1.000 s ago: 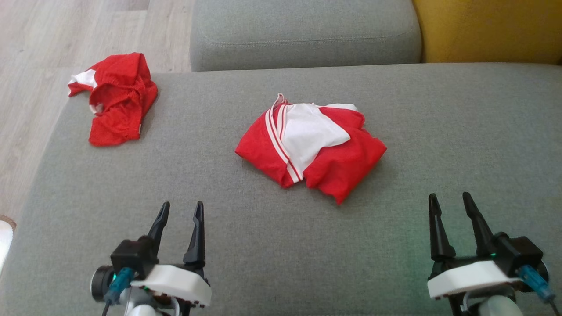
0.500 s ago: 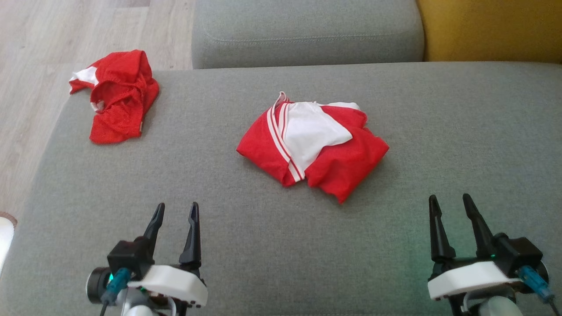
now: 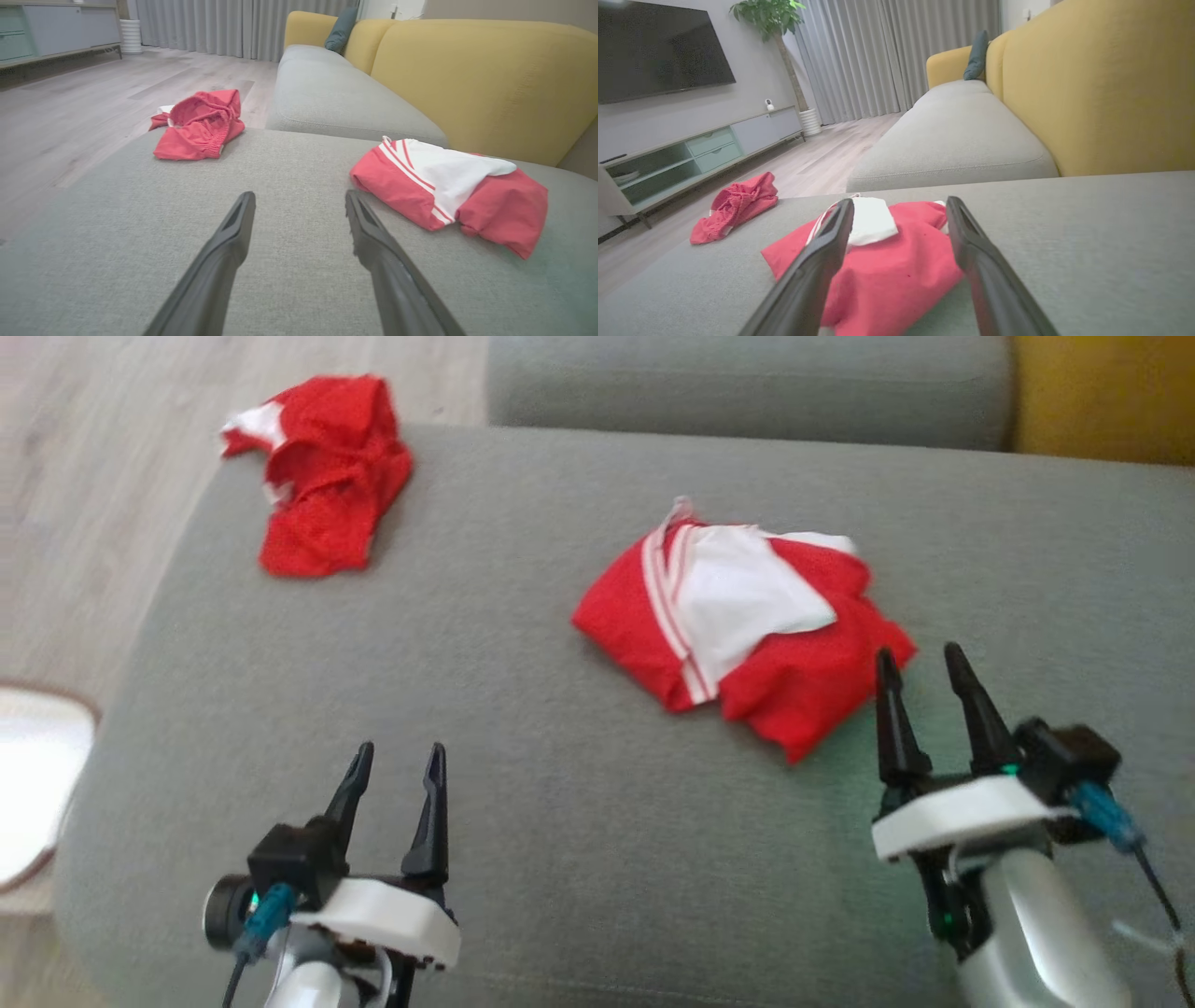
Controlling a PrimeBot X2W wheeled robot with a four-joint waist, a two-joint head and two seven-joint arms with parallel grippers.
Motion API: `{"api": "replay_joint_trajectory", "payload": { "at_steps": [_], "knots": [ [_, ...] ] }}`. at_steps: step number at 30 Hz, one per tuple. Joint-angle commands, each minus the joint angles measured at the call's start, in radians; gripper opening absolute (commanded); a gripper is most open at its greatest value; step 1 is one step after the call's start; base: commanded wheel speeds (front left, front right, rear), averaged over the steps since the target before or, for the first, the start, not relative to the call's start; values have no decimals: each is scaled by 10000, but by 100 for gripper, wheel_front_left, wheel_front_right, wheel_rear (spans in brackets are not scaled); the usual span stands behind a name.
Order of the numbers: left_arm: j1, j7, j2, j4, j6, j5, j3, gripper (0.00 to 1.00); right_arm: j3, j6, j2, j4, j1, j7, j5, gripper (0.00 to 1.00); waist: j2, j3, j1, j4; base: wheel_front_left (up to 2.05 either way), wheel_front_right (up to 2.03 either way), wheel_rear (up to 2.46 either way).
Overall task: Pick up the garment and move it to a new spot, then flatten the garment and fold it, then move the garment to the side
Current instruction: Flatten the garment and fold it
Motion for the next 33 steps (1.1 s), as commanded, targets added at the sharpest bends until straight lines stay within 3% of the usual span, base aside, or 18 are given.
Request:
{"api": "replay_joint_trajectory", "payload": {
  "at_steps": [1,8,21,22,23,24,25,29,33],
  "knots": [
    [-529,-122,-21,-336,16,18,226,100,262,75,-47,65,-580,80,99,100,0,420,0,569,0,0,0],
    [-683,-122,-24,-400,209,-221,16,100,78,75,-47,1739,-1657,543,321,100,0,925,0,1514,0,0,0],
    [-791,-122,-25,-524,384,-397,-172,100,-363,75,-47,3347,-3185,506,444,100,0,1270,0,2160,0,0,0],
    [-794,-122,-25,-531,393,-404,-181,100,-464,75,-47,3426,-3282,460,288,91,0,1280,0,2175,0,0,0],
    [-797,-122,-25,-534,399,-411,-194,100,-546,75,-47,3509,-3364,430,66,49,0,1288,0,2190,0,0,0],
    [-799,-122,-25,-536,405,-418,-208,100,-612,75,-47,3571,-3434,405,-148,15,0,1294,0,2207,0,0,0],
    [-803,-122,-25,-534,410,-427,-226,100,-648,75,-47,3596,-3499,369,-287,0,0,1296,0,2228,0,0,0],
    [-814,-122,-25,-529,436,-462,-267,100,-192,75,-47,3327,-3667,196,-62,0,0,1274,0,2320,0,0,0],
    [-799,-122,-25,-508,452,-473,-259,100,1304,75,-47,2446,-3635,135,706,0,0,1175,0,2442,0,0,0]
  ]
}}
